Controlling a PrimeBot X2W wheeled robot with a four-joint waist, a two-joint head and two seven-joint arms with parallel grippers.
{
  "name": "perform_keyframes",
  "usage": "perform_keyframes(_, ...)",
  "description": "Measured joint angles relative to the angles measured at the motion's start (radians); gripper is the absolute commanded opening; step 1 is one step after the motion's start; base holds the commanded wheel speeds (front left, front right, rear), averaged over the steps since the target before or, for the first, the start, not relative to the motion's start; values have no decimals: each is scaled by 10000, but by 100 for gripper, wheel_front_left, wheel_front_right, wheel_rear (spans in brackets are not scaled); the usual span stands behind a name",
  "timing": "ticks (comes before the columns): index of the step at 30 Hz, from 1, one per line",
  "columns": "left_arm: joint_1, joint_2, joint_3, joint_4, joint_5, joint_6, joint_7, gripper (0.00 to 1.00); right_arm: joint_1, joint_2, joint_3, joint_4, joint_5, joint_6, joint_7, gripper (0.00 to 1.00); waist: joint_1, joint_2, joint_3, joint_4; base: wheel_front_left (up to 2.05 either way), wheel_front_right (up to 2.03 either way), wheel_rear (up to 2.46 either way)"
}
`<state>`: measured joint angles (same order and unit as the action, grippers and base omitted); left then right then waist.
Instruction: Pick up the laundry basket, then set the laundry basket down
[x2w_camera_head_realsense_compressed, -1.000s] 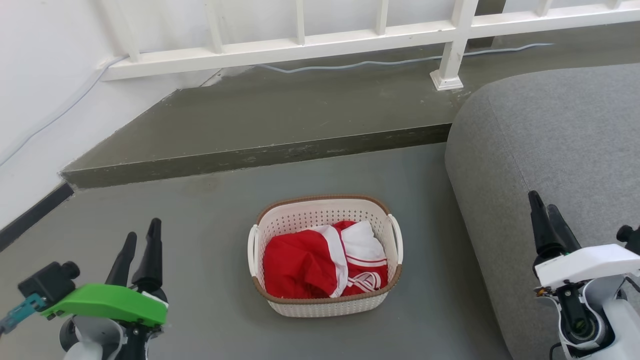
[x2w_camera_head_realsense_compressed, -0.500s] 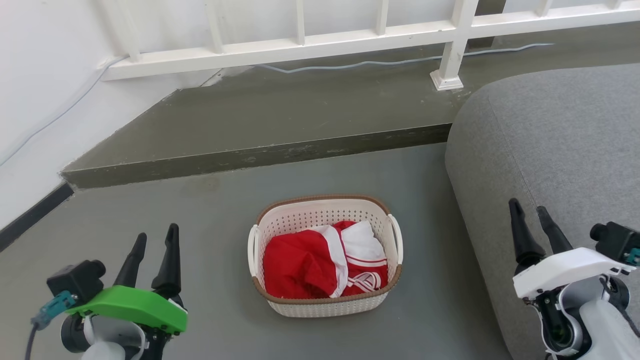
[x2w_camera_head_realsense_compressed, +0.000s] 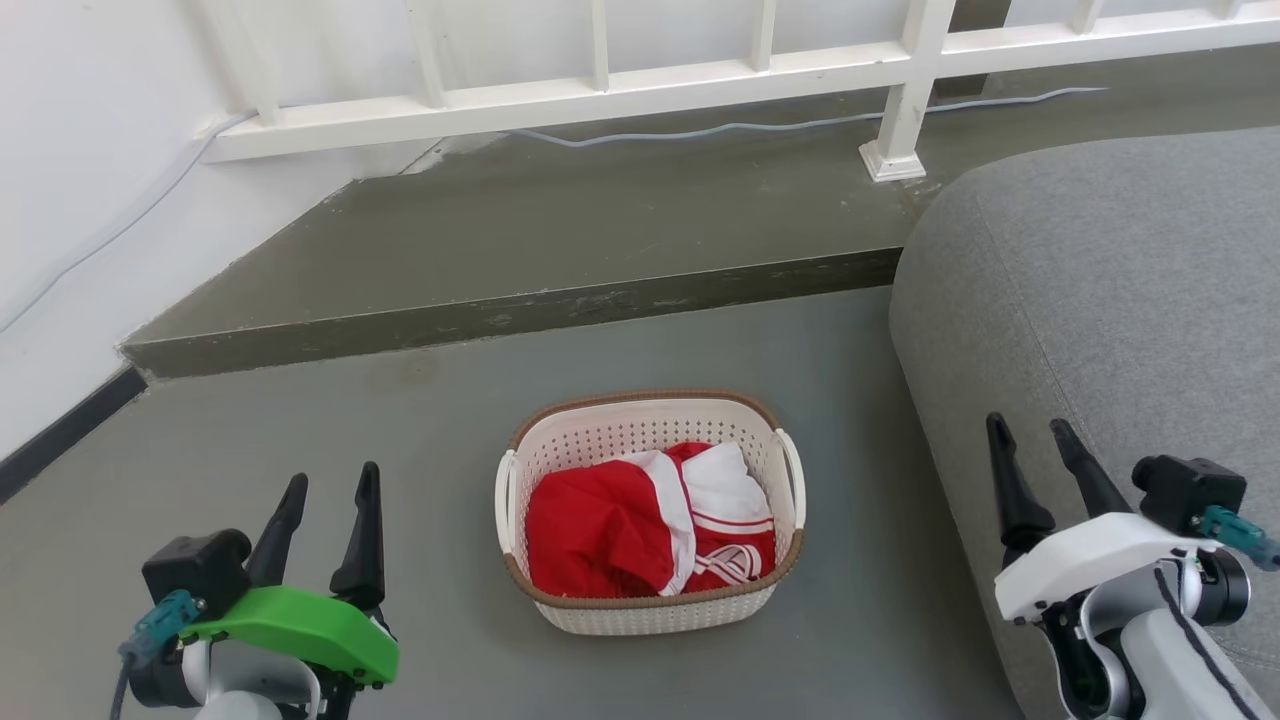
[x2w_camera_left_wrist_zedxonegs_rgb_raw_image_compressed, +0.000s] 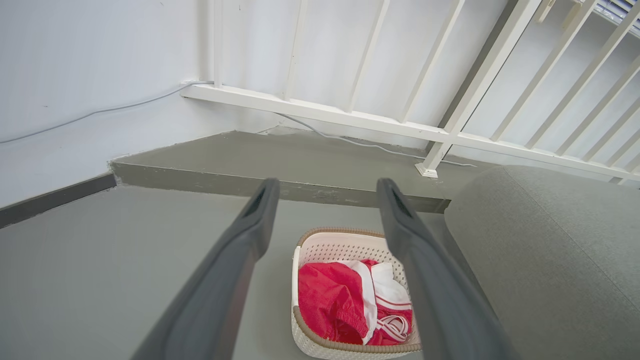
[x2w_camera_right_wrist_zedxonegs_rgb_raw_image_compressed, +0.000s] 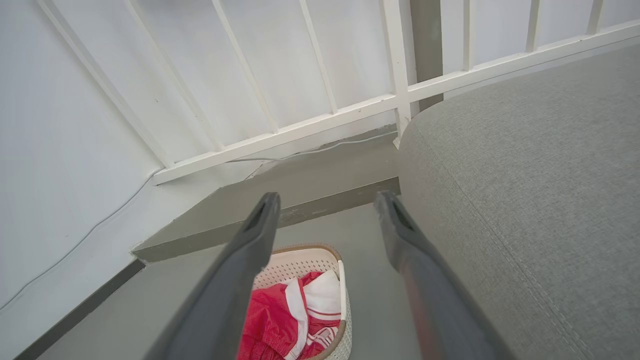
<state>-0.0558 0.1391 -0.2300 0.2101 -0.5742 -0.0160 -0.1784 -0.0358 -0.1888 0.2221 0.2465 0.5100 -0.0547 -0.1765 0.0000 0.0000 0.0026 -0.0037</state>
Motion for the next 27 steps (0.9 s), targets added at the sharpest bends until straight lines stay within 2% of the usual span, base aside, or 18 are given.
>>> perform_keyframes(22, 1, 4, -550, 525, 2334, 303, -677, 100, -1, -15, 711, 167, -2428, -456, -700, 100, 0, 0, 34, 0, 0, 0, 0)
perform_keyframes(27, -4, -23, -546, 546, 2374, 339, -708, 100, -1, -15, 723, 192, -2579, -485, -736, 100, 0, 0, 45, 9, 0, 0, 0)
